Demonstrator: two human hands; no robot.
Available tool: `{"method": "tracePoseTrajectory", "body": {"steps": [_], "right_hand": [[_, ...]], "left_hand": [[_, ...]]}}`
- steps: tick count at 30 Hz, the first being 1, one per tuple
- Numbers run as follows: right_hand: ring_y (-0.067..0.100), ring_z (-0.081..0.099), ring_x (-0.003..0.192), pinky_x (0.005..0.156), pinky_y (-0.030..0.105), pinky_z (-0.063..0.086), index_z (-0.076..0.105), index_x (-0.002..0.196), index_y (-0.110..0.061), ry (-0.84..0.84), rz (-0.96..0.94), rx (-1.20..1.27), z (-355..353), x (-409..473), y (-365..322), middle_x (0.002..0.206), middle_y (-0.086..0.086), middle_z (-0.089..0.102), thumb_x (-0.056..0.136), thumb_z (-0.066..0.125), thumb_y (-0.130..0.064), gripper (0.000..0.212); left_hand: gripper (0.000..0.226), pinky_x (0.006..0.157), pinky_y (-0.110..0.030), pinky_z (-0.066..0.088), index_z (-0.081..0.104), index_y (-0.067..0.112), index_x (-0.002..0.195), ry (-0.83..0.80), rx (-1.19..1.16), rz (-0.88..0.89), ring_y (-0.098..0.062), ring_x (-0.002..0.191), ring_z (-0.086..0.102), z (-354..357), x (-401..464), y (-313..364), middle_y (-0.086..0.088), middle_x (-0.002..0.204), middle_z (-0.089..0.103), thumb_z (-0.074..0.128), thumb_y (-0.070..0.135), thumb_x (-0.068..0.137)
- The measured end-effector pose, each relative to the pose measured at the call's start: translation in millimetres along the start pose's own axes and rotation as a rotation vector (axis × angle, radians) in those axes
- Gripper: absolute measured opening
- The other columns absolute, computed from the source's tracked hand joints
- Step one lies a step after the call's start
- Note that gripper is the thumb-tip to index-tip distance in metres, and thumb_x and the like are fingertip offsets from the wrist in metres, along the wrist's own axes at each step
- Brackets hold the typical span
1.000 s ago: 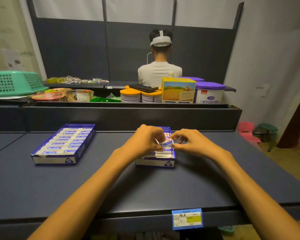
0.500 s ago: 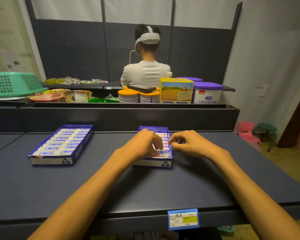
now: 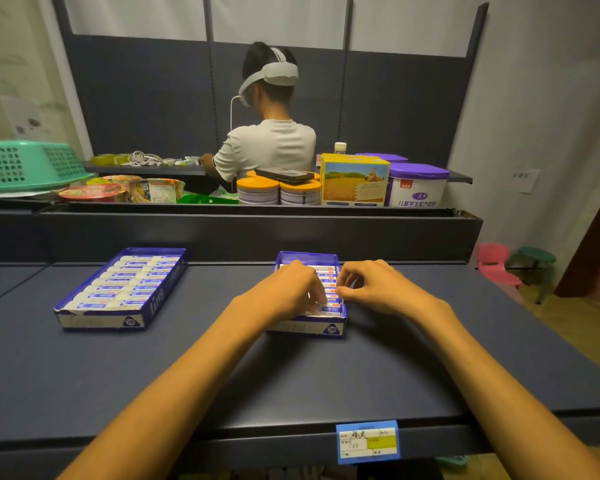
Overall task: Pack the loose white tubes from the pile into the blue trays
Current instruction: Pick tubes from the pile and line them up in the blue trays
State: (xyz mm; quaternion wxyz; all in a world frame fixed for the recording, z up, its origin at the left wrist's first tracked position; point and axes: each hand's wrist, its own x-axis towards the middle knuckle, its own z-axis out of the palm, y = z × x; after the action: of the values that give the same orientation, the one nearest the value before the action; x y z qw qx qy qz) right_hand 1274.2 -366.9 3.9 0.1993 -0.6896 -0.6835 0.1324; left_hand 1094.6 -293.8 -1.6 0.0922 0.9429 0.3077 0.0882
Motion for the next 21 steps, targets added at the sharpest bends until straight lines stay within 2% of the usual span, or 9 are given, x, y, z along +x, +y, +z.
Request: {"method": "tracePoseTrajectory", "body": {"steps": [6,11,16,21], "right_hand": [[0.012,0.063,0.098,0.079,0.028,0.056,0.059,0.105,-0.023,0.005,0.007,0.009,-0.2,-0.7,-0.8,0.112,-0.005,0.066,0.088,0.066,-0.039,0.024],[0.012,0.063,0.098,0.080,0.029,0.056,0.059,0.106,-0.021,0.009,0.013,-0.008,-1.4,-2.3,-4.4,0.111,-0.005,0.066,0.088,0.066,-0.038,0.026],[0.011,0.062,0.098,0.077,0.025,0.055,0.058,0.106,-0.023,0.006,0.024,-0.021,-0.6,-2.2,-5.5,0.113,-0.005,0.066,0.088,0.066,-0.039,0.025],[0.012,0.063,0.099,0.080,0.028,0.056,0.057,0.106,-0.025,0.027,0.022,-0.050,-0.3,-7.0,-7.7,0.114,-0.005,0.066,0.089,0.064,-0.041,0.025]], "left_hand": [[0.028,0.086,-0.030,0.053,0.072,0.017,0.112,0.012,0.036,0.001,-0.021,0.102,0.062,-0.6,3.1,5.5,-0.007,0.118,0.066,0.073,0.020,0.084],[0.030,0.079,-0.021,0.048,0.070,0.016,0.115,0.017,0.035,0.008,-0.020,0.103,0.063,0.6,3.3,5.1,-0.007,0.120,0.065,0.071,0.022,0.086],[0.032,0.085,-0.024,0.050,0.068,0.014,0.118,0.008,0.028,-0.014,-0.022,0.105,0.063,-2.0,3.0,4.8,-0.008,0.123,0.063,0.068,0.024,0.088],[0.029,0.084,-0.025,0.051,0.070,0.015,0.115,0.020,0.047,-0.012,-0.022,0.102,0.064,-0.8,-0.3,5.6,-0.009,0.122,0.064,0.067,0.025,0.089]]}}
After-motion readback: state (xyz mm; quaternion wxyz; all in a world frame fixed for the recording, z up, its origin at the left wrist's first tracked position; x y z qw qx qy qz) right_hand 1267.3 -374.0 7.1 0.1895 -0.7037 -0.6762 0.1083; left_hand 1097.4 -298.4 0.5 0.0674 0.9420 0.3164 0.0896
